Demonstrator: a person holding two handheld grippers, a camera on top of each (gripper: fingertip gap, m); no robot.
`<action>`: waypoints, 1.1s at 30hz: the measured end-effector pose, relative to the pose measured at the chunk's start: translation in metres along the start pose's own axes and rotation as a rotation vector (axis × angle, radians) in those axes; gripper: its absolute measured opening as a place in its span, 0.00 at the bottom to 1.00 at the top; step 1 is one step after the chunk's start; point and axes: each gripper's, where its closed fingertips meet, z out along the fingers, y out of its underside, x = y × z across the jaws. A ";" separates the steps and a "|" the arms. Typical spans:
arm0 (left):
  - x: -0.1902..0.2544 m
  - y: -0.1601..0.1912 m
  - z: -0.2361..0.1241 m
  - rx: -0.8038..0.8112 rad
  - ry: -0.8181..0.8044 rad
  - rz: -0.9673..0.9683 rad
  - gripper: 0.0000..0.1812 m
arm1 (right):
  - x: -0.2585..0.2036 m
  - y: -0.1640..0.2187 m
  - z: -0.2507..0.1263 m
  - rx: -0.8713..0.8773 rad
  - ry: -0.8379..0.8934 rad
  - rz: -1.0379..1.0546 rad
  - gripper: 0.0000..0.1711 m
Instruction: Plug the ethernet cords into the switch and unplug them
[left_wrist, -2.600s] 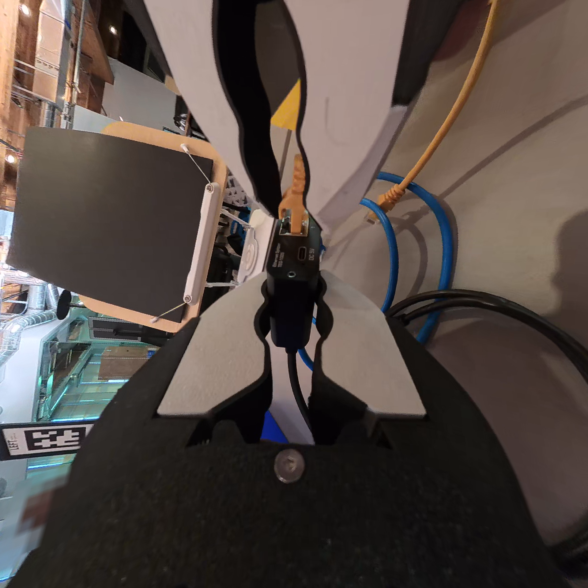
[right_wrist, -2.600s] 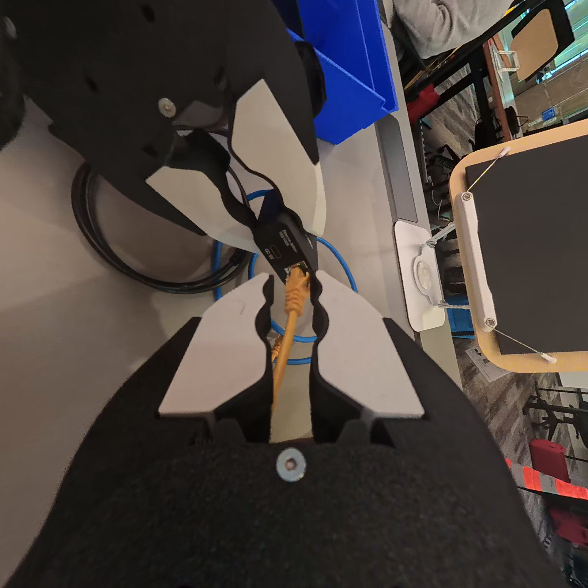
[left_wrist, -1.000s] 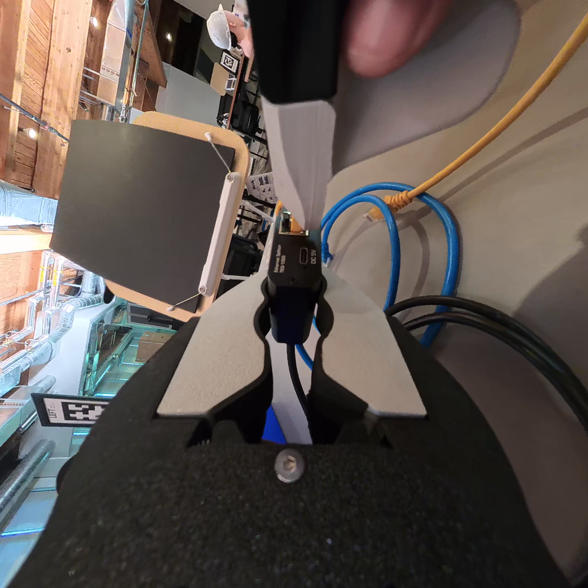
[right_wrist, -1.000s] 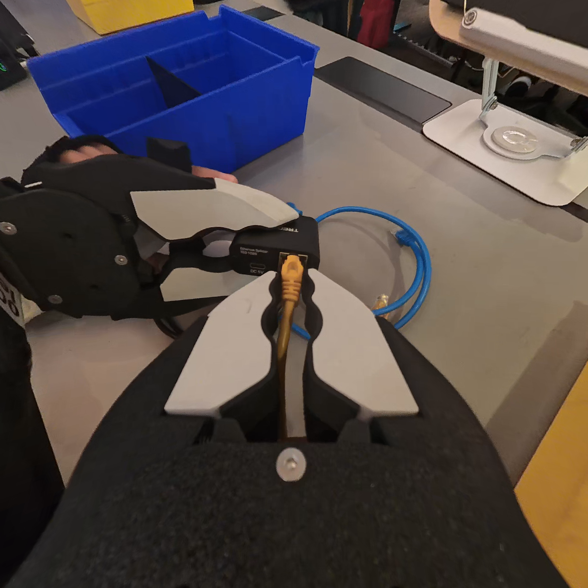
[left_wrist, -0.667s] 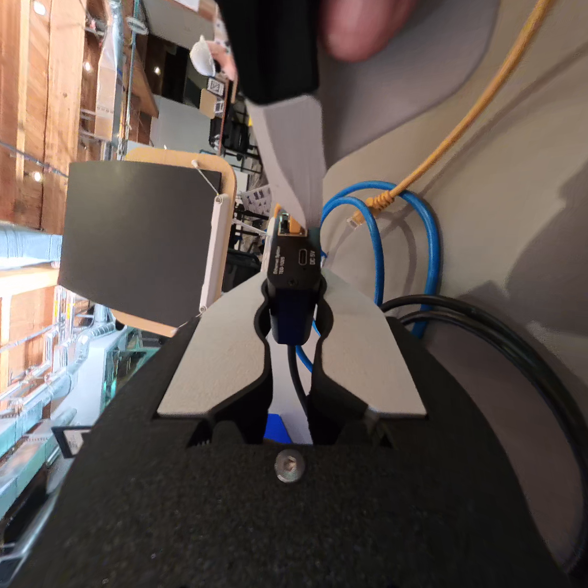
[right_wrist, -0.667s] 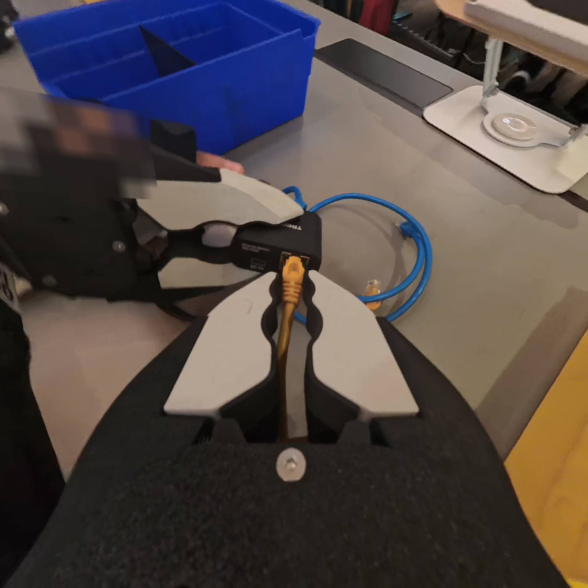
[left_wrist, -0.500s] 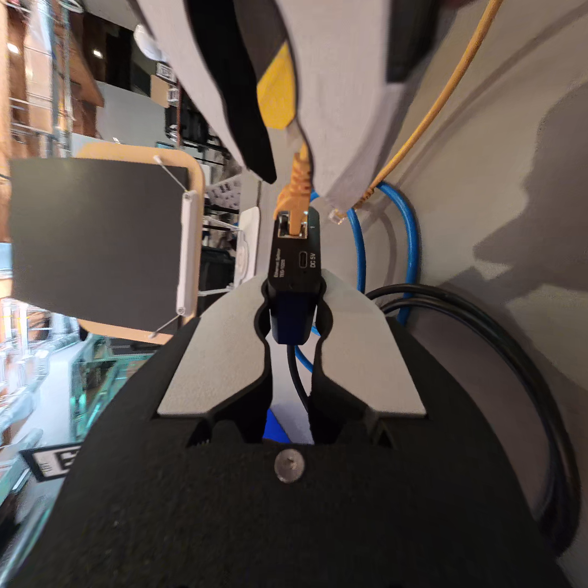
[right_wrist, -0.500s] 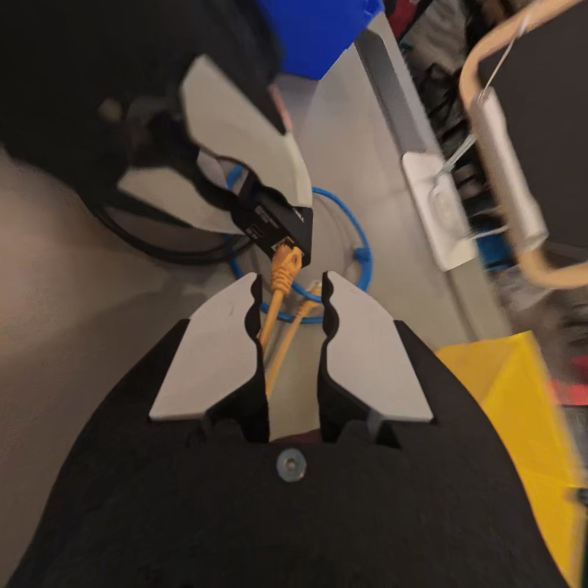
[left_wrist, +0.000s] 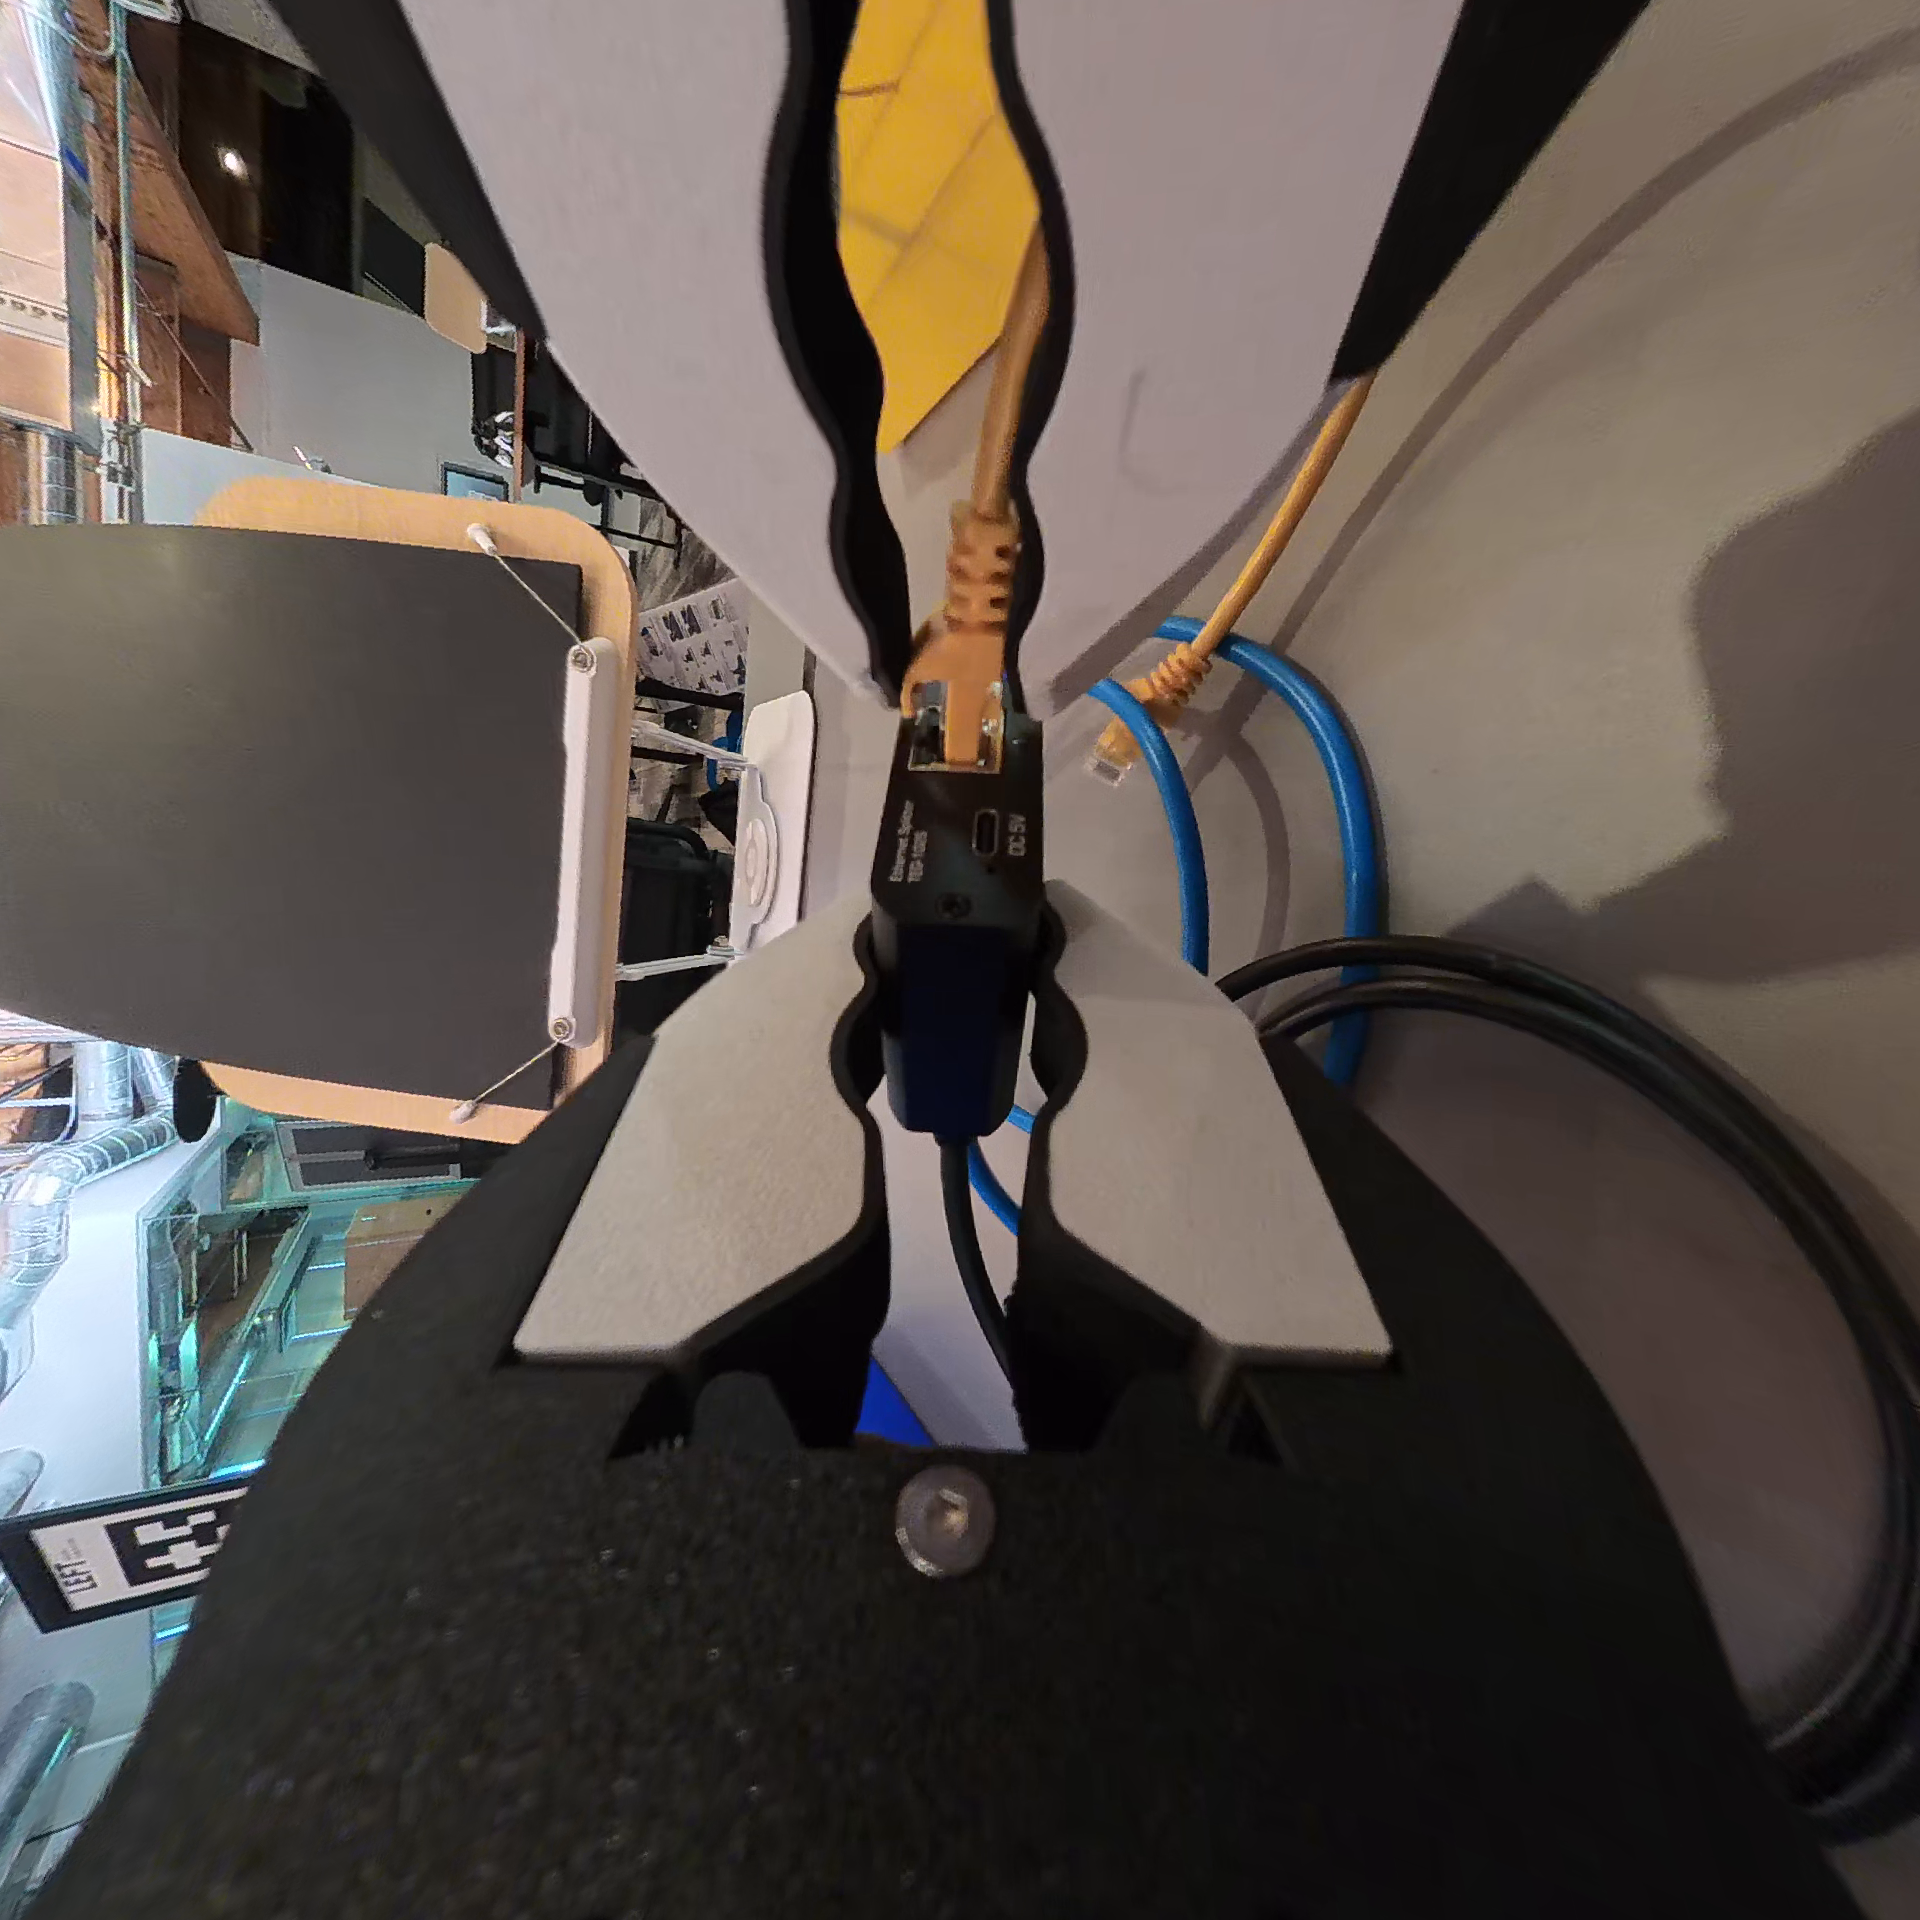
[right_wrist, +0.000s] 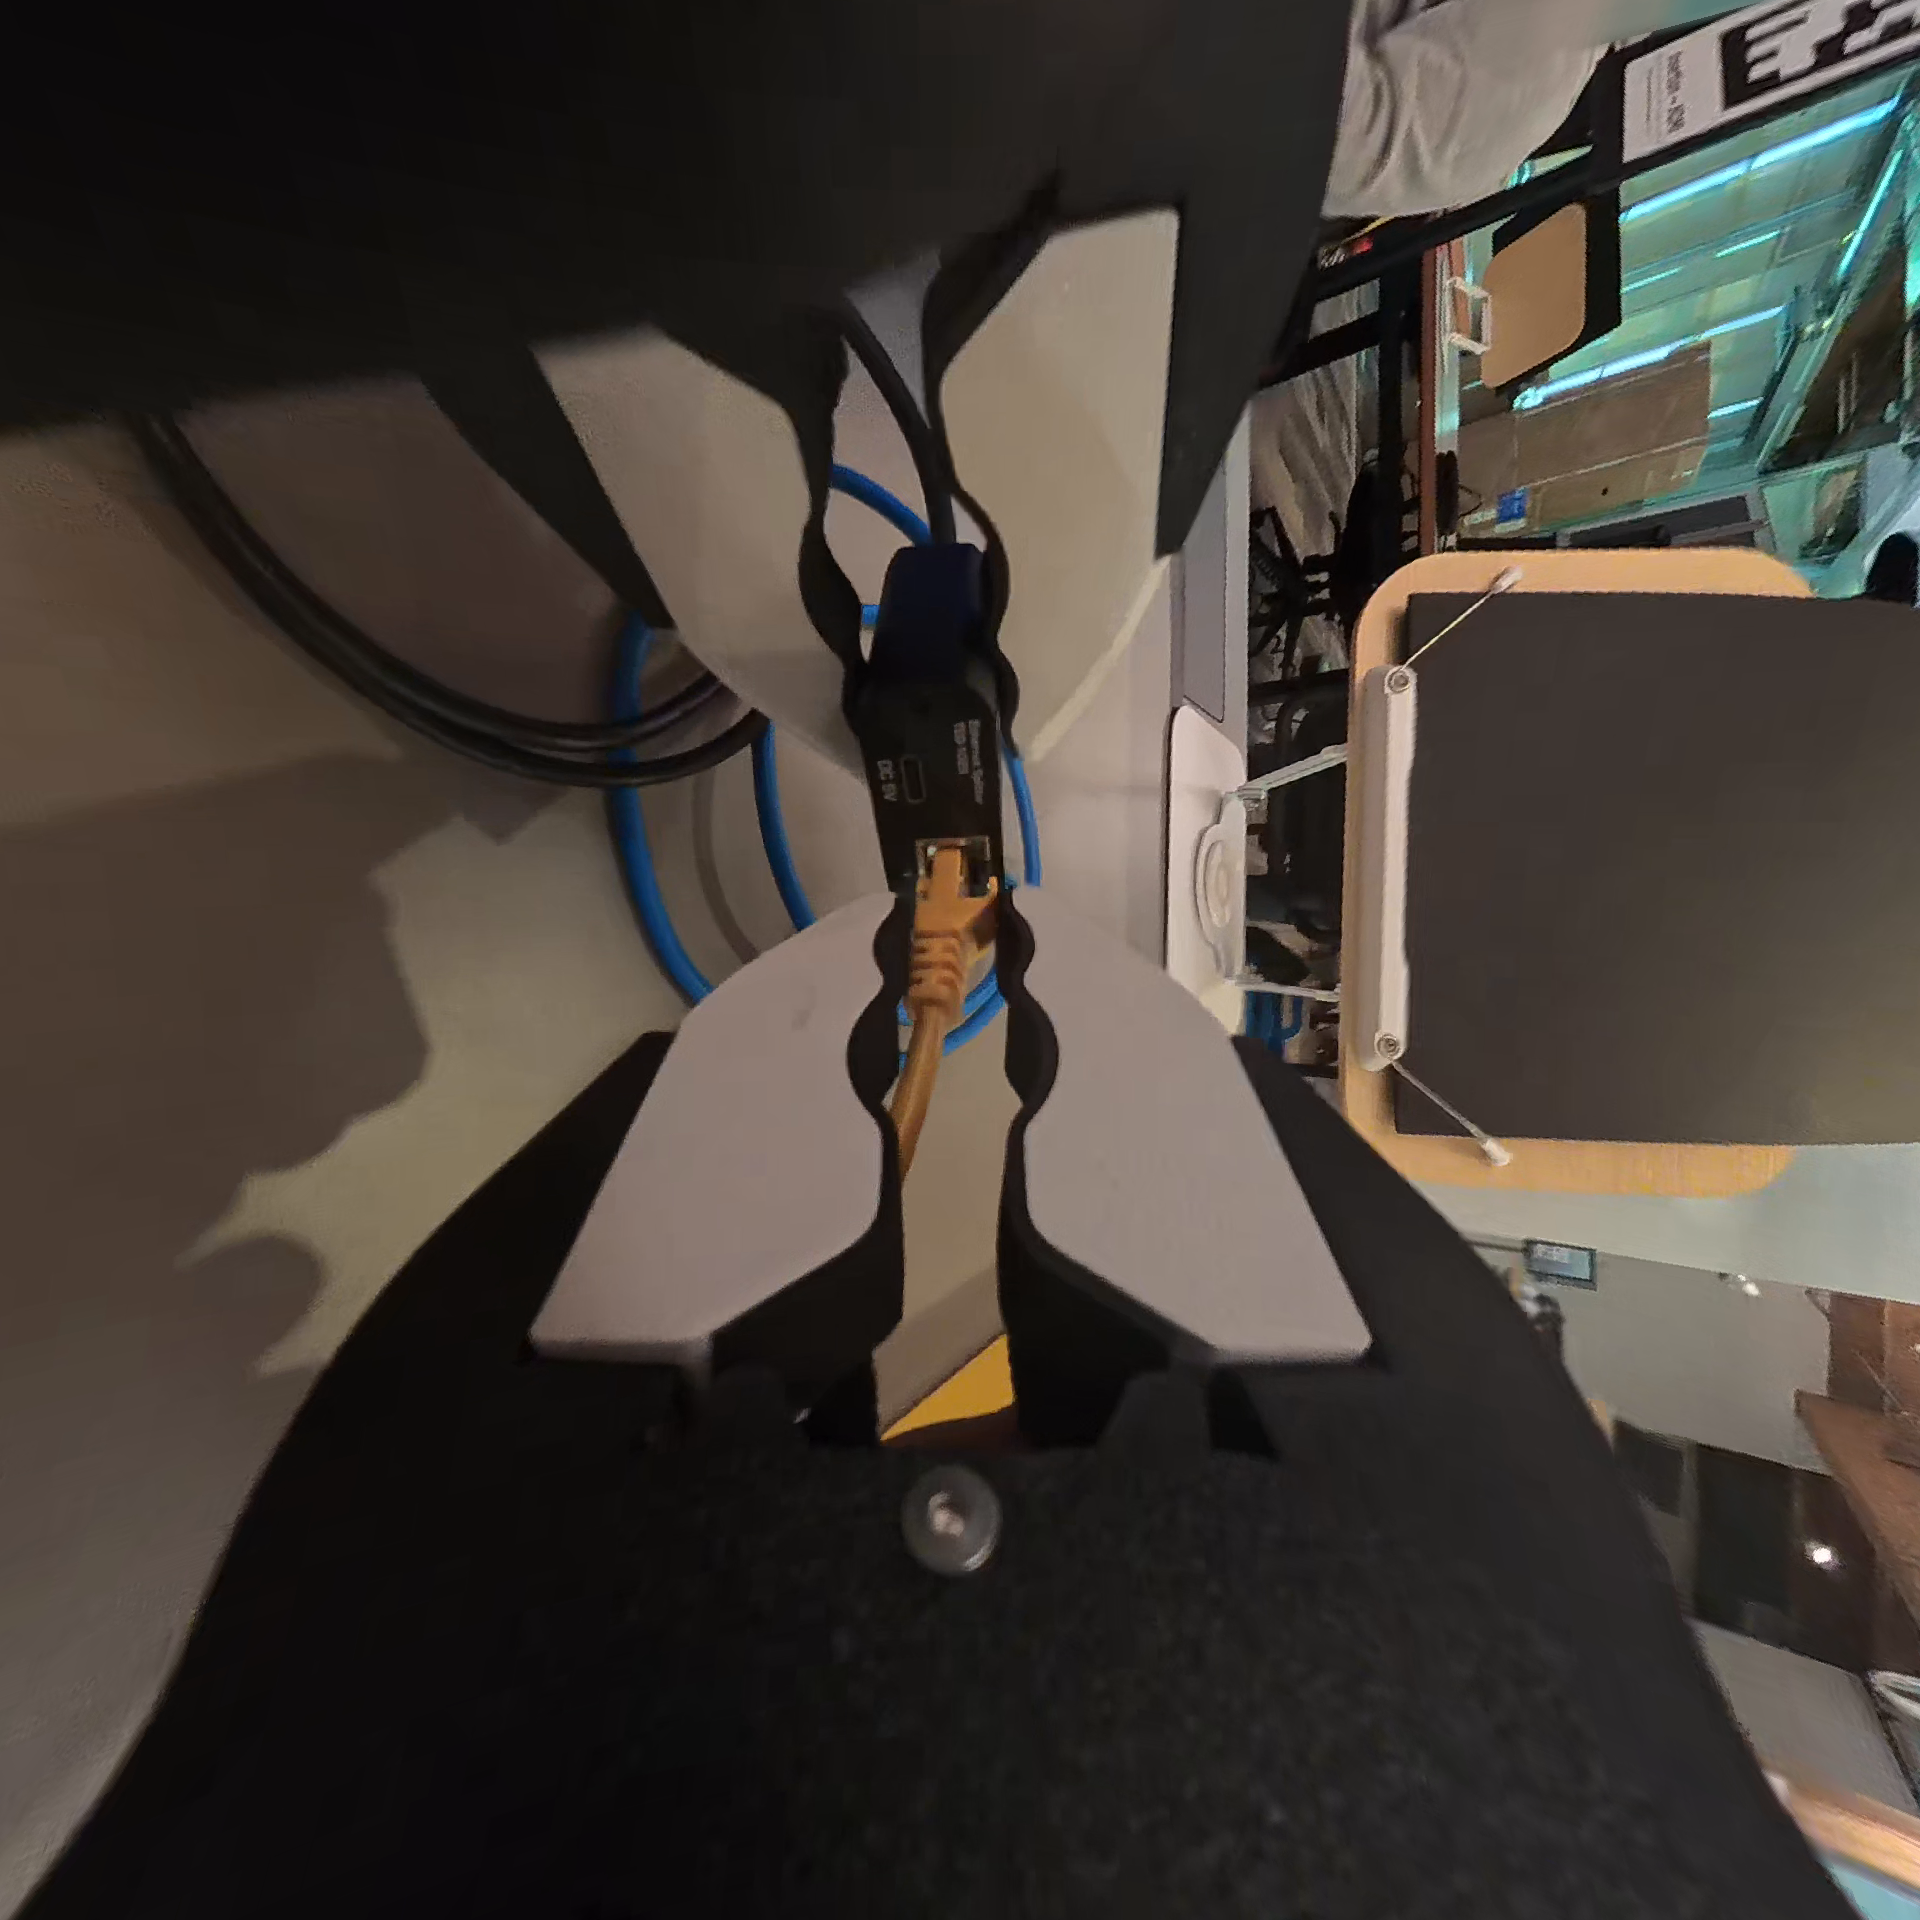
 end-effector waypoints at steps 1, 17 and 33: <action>0.000 -0.001 -0.001 0.003 0.003 -0.001 0.13 | -0.001 -0.001 -0.001 0.003 -0.002 -0.022 0.08; 0.003 -0.003 0.004 0.042 -0.003 -0.049 0.14 | -0.003 0.001 -0.001 0.009 -0.005 0.009 0.07; -0.012 0.000 0.006 0.001 -0.187 -0.012 0.13 | 0.000 0.004 0.001 0.090 -0.218 0.995 0.08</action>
